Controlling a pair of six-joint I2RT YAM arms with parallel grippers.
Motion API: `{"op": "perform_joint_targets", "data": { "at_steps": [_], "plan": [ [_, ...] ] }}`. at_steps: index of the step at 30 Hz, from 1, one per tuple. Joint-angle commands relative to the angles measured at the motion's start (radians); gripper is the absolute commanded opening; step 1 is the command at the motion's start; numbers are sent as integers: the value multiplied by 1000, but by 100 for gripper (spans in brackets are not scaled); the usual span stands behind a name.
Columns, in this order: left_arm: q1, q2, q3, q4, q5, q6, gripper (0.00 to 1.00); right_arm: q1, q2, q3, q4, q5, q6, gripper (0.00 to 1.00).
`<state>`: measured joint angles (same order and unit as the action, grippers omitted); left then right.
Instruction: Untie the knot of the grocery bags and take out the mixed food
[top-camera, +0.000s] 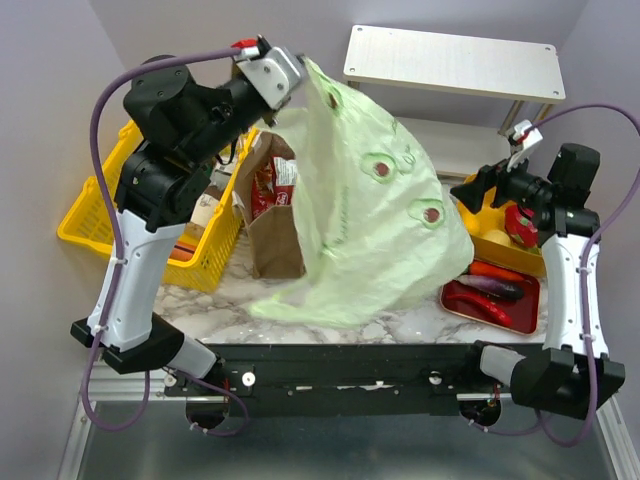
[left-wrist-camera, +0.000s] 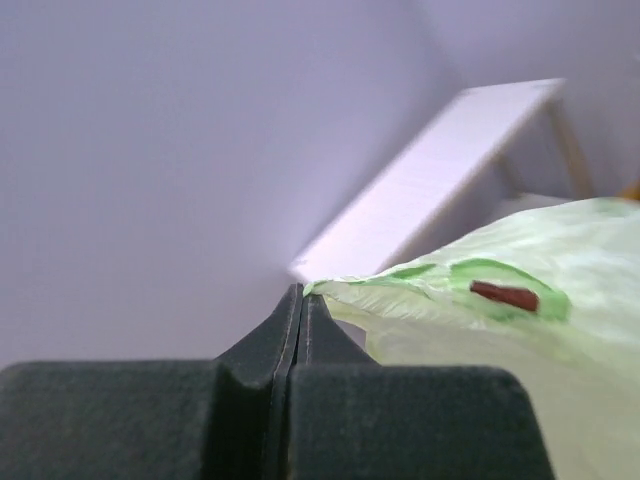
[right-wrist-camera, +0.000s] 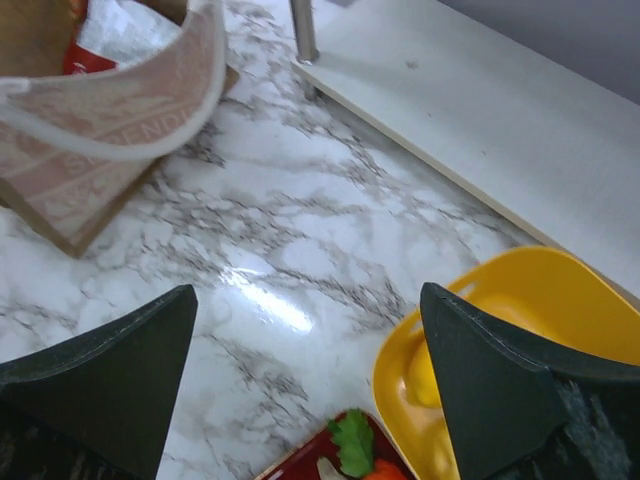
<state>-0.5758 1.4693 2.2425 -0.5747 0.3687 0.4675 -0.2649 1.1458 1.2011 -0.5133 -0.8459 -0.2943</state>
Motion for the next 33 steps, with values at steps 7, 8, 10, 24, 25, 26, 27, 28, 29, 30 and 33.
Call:
{"op": "perform_joint_targets", "data": {
  "at_steps": [7,8,10,24,25,26,27,28,29,30,33],
  "plan": [
    [90,10,29,384,-752,267,0,409,181,236,85,-19,16,100],
    [93,6,28,392,-758,278,0,449,196,258,35,-15,-56,100],
    [100,-6,20,418,-774,316,0,559,244,287,-19,16,-276,100],
    [254,-110,-46,386,-754,264,0,852,575,561,-164,150,-687,100],
    [267,-115,-47,383,-751,246,0,865,589,577,-189,134,-712,100],
    [289,-119,-47,375,-748,234,0,871,603,606,-214,133,-745,100],
    [300,-121,-47,369,-743,224,0,878,626,621,-273,131,-770,100],
    [307,-124,-49,365,-731,215,0,895,656,632,-292,148,-788,100],
    [312,-125,-52,358,-726,200,0,905,672,627,-286,162,-793,100],
    [317,-125,-52,355,-720,195,0,912,681,620,-281,172,-795,100],
    [318,-116,-37,345,-671,166,0,954,730,615,-278,221,-802,96]
  ]
}}
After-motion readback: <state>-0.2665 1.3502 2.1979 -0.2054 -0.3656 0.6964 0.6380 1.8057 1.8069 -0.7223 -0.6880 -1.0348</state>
